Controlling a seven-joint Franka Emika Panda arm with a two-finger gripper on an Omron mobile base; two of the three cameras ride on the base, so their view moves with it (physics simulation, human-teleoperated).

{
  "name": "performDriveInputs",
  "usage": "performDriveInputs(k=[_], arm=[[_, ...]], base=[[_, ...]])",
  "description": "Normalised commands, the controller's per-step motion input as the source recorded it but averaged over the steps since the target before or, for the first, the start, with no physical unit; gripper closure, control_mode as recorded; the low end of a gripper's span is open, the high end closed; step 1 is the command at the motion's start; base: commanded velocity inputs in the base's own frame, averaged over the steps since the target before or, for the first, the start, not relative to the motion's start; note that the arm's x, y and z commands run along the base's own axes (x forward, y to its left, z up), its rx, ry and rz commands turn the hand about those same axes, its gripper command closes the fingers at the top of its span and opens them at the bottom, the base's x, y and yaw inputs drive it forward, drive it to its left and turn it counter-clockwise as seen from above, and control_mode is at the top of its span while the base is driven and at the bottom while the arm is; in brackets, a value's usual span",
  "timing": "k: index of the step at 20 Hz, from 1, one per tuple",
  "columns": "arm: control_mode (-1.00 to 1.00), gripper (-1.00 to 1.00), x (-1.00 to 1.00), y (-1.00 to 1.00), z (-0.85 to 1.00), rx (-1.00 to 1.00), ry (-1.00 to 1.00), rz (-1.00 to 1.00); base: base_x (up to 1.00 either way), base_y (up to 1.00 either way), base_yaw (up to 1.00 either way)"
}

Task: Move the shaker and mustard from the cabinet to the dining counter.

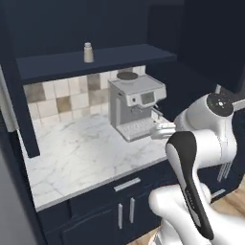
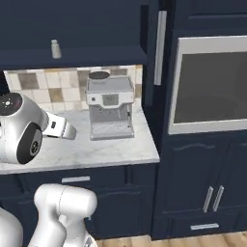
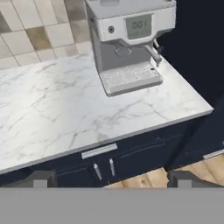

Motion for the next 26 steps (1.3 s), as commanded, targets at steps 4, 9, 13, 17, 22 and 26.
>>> performDriveInputs(k=[4, 9, 13, 17, 22, 26], arm=[[1.00, -1.00, 0.00, 0.00, 0.00, 0.00, 0.00, 0.00], [1.00, -1.00, 0.00, 0.00, 0.00, 0.00, 0.00, 0.00], [1.00, -1.00, 0.00, 0.00, 0.00, 0.00, 0.00, 0.00], [1.00, -1.00, 0.00, 0.00, 0.00, 0.00, 0.00, 0.00], [1.00, -1.00, 0.00, 0.00, 0.00, 0.00, 0.00, 0.00], [1.00, -1.00, 0.00, 0.00, 0.00, 0.00, 0.00, 0.00]], base=[[0.80, -0.28, 0.51], [0.55, -0.18, 0.51], [0.35, -0.04, 0.42], [0.56, -0.10, 0.17], [0.26, -0.07, 0.03], [0.01, 0.00, 0.00]])
